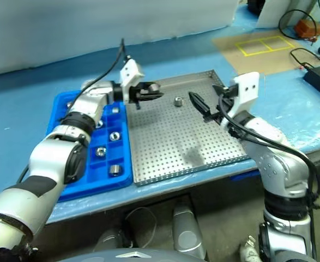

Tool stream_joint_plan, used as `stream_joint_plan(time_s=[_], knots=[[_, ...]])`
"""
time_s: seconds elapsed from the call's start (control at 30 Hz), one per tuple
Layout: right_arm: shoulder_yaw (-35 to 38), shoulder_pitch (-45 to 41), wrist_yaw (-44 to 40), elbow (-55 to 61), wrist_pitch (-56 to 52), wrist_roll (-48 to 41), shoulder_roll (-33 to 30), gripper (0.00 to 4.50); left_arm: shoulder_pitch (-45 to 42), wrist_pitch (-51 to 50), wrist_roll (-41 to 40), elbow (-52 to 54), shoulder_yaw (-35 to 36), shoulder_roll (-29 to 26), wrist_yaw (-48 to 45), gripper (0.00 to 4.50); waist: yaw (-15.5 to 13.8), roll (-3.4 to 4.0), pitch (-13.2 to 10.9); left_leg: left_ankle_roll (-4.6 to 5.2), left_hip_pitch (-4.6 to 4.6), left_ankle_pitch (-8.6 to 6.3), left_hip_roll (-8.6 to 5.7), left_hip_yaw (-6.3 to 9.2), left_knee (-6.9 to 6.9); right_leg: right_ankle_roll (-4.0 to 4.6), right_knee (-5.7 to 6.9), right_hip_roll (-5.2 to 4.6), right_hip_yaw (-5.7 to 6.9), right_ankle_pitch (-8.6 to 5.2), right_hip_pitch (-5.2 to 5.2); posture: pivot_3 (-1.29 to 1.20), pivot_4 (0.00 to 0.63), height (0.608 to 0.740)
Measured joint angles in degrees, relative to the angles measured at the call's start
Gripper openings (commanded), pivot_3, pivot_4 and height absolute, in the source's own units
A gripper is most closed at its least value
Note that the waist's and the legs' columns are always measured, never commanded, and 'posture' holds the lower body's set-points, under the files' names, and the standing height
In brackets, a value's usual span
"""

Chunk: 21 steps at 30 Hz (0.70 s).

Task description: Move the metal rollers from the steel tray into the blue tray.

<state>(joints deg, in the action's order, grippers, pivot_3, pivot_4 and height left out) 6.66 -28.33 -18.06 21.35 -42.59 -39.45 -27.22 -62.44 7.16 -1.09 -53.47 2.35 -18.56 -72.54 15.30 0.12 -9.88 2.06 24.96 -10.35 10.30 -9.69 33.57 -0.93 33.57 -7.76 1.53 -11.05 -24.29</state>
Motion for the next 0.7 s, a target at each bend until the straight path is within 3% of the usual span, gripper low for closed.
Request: stream_joint_plan(time_s=[0.2,0.3,0.43,0.7], knots=[[-7.06,-8.69,-8.45,-11.07,4.12,3.96,4.55,4.50,22.54,-17.57,-8.90,36.51,-2.00,-12.18,-9.59,1.30,-7.53,-0.01,-0.12,-0.43,-0.20,0.25,0.77,0.04,0.03,0.59,0.39,0.57,-0.04,-0.03,-0.04,-0.12,0.150,0.740],[-9.21,-11.61,-12.30,-16.00,5.90,5.71,6.54,4.50,27.33,-24.16,-11.51,46.33,-1.70,-16.67,-8.38,1.30,-13.22,-0.05,-0.23,-1.22,-0.54,0.65,0.76,0.02,-0.56,0.92,0.53,0.59,-0.11,-0.04,-0.04,-0.05,0.150,0.740],[-10.95,-14.17,-16.33,-20.14,7.72,7.07,9.09,4.50,27.65,-27.95,-14.24,50.83,1.68,-20.16,-4.08,1.30,-18.22,-0.06,-0.31,-2.05,-1.06,0.96,0.75,-0.19,-1.00,0.98,1.00,0.58,-0.29,-0.08,-0.02,0.01,0.150,0.740],[-12.06,-16.34,-20.62,-24.98,9.70,9.06,12.17,4.50,34.71,-29.03,-15.88,51.92,7.52,-24.69,4.19,1.30,-19.54,-0.14,-0.31,-3.45,-1.51,1.86,0.82,-0.14,-2.24,0.89,1.20,0.75,-0.25,-0.13,-0.25,0.07,0.150,0.740]])
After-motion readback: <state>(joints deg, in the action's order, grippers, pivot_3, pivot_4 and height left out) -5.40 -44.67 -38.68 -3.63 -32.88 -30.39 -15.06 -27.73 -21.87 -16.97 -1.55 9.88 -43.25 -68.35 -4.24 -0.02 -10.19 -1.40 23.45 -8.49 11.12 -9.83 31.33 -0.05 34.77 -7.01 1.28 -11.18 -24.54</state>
